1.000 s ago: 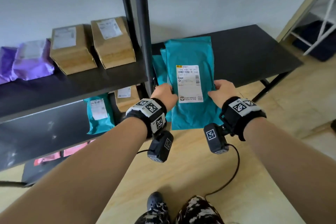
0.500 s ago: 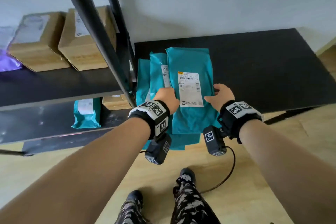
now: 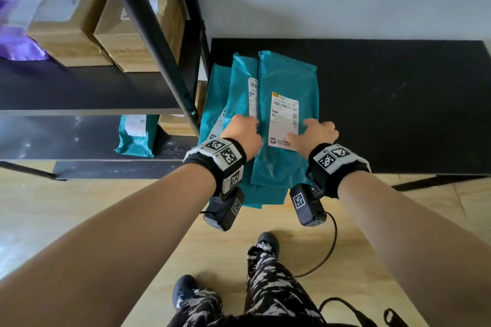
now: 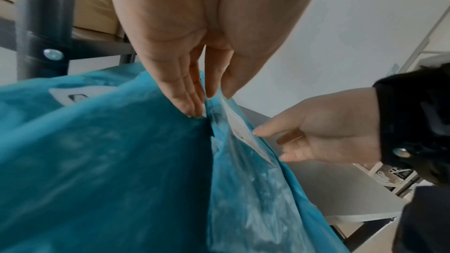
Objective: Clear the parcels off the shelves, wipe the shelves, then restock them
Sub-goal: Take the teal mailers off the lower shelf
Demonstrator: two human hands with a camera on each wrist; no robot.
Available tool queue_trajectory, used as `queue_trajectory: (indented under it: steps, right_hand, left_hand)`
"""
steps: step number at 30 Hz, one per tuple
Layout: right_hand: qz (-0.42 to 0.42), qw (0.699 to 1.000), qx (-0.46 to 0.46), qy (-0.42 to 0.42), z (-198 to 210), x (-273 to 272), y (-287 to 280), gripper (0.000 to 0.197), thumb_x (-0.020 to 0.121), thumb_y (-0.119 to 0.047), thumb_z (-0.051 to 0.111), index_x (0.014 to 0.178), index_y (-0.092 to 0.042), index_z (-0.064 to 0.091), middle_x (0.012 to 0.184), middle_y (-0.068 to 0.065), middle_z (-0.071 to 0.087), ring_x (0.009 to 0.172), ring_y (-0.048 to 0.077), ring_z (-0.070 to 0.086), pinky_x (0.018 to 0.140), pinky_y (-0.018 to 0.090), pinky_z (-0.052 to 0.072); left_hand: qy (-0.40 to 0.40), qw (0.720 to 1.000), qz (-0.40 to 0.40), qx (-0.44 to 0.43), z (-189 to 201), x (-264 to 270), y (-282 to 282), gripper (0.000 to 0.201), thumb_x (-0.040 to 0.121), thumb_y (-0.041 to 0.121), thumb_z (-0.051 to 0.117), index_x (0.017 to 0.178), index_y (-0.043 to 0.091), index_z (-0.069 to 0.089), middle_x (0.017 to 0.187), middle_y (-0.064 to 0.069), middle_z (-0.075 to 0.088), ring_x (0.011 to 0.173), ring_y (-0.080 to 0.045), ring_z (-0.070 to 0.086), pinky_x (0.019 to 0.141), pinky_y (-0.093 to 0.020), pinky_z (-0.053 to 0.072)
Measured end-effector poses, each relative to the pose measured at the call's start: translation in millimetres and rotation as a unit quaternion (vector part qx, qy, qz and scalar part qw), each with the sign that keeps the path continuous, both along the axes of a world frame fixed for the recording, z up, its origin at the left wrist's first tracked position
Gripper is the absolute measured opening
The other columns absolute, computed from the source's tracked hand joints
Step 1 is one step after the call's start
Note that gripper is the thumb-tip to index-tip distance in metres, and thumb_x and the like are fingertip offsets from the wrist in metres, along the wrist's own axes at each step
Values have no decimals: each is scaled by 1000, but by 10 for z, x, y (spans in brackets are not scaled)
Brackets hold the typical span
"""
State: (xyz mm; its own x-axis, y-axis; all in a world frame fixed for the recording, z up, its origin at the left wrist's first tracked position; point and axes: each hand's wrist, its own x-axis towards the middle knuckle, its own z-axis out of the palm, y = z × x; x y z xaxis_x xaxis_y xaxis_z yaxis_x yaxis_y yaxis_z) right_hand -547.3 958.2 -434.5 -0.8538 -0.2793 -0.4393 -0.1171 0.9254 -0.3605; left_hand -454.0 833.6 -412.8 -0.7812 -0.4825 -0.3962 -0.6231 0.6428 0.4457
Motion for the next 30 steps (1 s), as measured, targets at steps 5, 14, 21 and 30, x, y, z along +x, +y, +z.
queue_trajectory:
  steps: [5, 14, 21, 30]
  right_hand:
    - [15, 996, -73, 54, 147, 431, -235, 50, 86, -31, 60, 132, -15, 48, 135, 19, 36, 126, 36, 32, 103, 34, 28]
    - [65, 971, -206, 101, 170, 1993, -1161, 33, 82, -15, 60, 114, -9, 64, 115, 18, 58, 112, 33, 52, 100, 35, 39]
    - [98, 975, -198, 18, 30, 2886, -1793, 32, 86, -17, 59, 118, -13, 62, 119, 11, 59, 105, 23, 58, 89, 22, 40]
    - [104, 971, -210, -57, -521, 2846, -2672, 32, 89, -20, 60, 120, -9, 60, 118, 8, 62, 107, 19, 57, 86, 21, 40]
  left_hand:
    - [41, 999, -7, -8, 56, 445, -186, 37, 91, 10, 44, 126, 5, 54, 127, -15, 53, 113, -29, 55, 88, -28, 44]
    - [98, 994, 34, -18, 149, 2029, -970, 34, 90, 8, 43, 120, 4, 60, 123, -16, 58, 109, -31, 57, 93, -35, 48]
    - [75, 993, 93, -14, -26, 3020, -1739, 36, 92, 11, 47, 127, 8, 57, 126, -14, 58, 111, -31, 56, 93, -33, 44]
    - [25, 987, 159, 0, -633, 3054, -2678, 38, 90, 11, 50, 128, 7, 56, 123, -14, 60, 109, -30, 57, 90, -32, 44]
